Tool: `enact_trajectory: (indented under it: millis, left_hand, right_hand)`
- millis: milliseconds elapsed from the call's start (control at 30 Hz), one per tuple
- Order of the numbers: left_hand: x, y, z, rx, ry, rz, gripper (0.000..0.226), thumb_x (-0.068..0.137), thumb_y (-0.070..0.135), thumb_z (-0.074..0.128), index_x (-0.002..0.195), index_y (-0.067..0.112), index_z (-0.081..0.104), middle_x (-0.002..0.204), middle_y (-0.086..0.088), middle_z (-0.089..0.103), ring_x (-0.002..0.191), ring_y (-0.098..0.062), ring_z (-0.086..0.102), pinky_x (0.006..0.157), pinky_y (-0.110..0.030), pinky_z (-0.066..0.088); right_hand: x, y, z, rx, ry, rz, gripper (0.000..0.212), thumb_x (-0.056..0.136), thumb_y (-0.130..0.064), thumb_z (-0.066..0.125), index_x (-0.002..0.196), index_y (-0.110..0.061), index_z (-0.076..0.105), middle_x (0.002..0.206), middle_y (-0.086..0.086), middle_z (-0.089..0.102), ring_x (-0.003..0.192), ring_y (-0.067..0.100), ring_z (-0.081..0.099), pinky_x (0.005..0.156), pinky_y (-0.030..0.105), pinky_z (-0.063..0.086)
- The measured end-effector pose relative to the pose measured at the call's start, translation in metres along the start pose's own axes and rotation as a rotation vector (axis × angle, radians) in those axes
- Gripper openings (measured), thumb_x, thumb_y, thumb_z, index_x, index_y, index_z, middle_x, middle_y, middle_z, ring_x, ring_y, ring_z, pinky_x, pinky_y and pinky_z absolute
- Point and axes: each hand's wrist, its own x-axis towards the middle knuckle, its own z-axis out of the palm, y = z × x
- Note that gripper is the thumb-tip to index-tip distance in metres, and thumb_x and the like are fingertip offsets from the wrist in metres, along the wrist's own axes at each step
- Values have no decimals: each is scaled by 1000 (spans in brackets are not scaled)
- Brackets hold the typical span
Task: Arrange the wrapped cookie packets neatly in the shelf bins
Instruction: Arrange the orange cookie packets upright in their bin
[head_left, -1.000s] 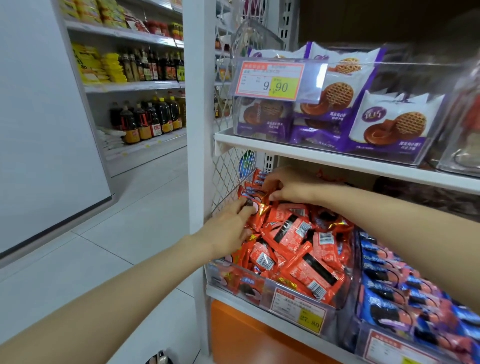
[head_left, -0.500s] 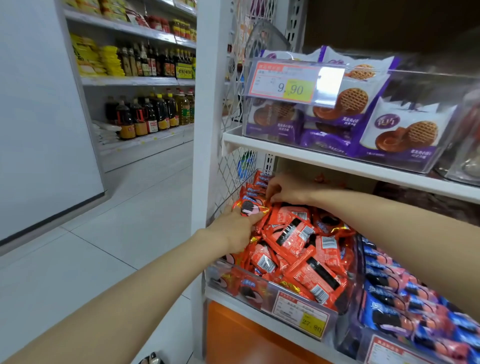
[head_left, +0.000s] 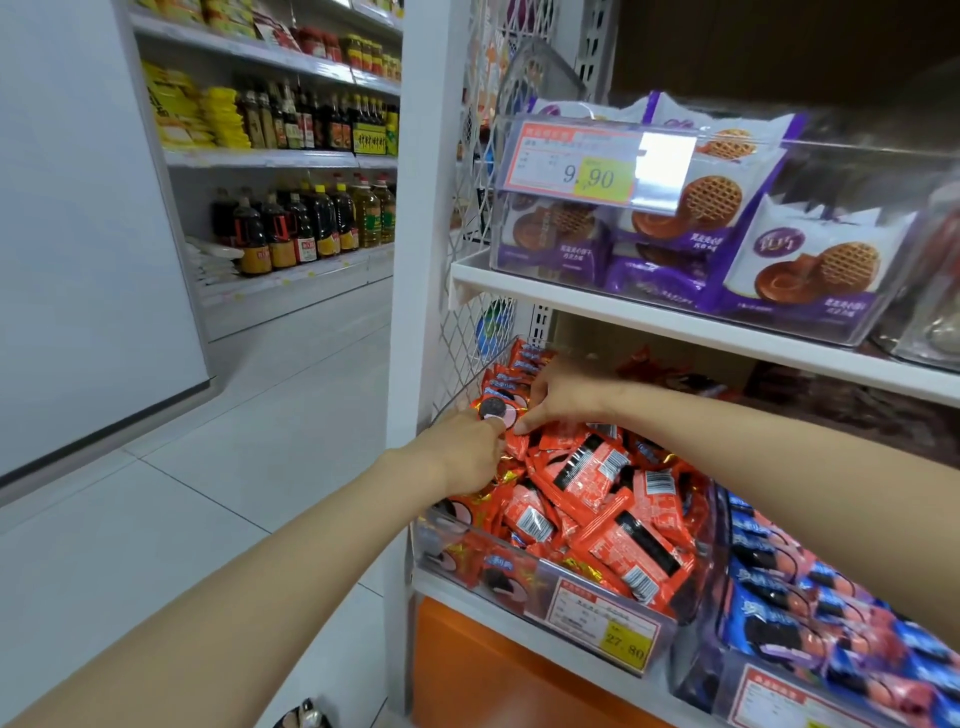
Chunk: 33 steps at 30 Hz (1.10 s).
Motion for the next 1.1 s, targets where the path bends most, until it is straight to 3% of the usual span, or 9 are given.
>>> enact_trajectory:
  millis: [167,267,333,467,667,767,967,1033,1100]
  left_hand:
    - [0,-2,-2,-3,90,67,40,101,19,32,138,11,42,138,-10,38,126,-26,38,105,-35,34]
    - [1,-2,0,-2,131,118,45,100,18,35,145,18,32,136,-7,32,121,-25,39,101,-34,37]
    - [1,-2,4,9,104,113,48,99,16,36,146,21,30,136,-7,26,117,-25,41,97,-32,38]
    - [6,-3,9,-3,89,87,45,98,15,38,143,19,36,140,-7,19,116,-28,41,96,-31,38]
    - [11,-4,6,-43,78,76,43,98,15,38,142,18,39,139,-7,19,116,-25,41,93,-25,33]
    - [8,-5,6,-14,80,75,43,98,16,38,142,17,39,141,-6,19,119,-25,41,98,-28,35]
    - [-6,-8,-6,-38,185,113,40,97,13,39,137,13,45,135,-7,37,120,-24,46,100,-30,37]
    - [-13,-10,-11,-76,234,123,37,97,14,41,133,12,49,134,-7,39,120,-23,46,100,-25,31]
    - [-20,-11,-13,-127,260,140,34,97,12,42,129,11,53,132,-7,42,121,-21,45,98,-19,25]
  right_hand:
    - [5,2,-2,33,128,12,19,76,-19,77,82,-11,60,72,-2,58,62,9,55,46,16,39]
    - [6,-1,2,-132,132,-4,25,77,-31,75,72,-20,54,70,-4,55,66,12,53,52,20,37]
    - [4,-1,4,-239,157,-36,25,77,-38,74,76,-21,55,72,-6,53,71,13,52,53,21,35]
    - [1,12,-13,-41,108,-112,18,76,-29,76,82,-20,60,83,-3,62,80,16,59,69,28,48]
    - [-13,30,-36,-239,300,-180,4,87,-12,61,87,-14,63,80,-7,50,86,17,54,61,14,34]
    - [-25,30,-41,-271,227,-202,8,87,-13,62,91,-9,67,78,-11,48,87,16,54,66,18,38]
    - [-33,36,-36,-423,-22,-49,37,89,-38,61,115,-11,62,110,4,62,95,19,58,70,24,40]
    - [-35,35,-36,-349,-37,-18,36,89,-33,62,116,-9,63,102,2,63,88,15,57,67,19,40]
    - [-38,33,-38,-259,-60,13,23,87,-25,66,103,-8,63,81,-7,57,71,5,50,53,8,34]
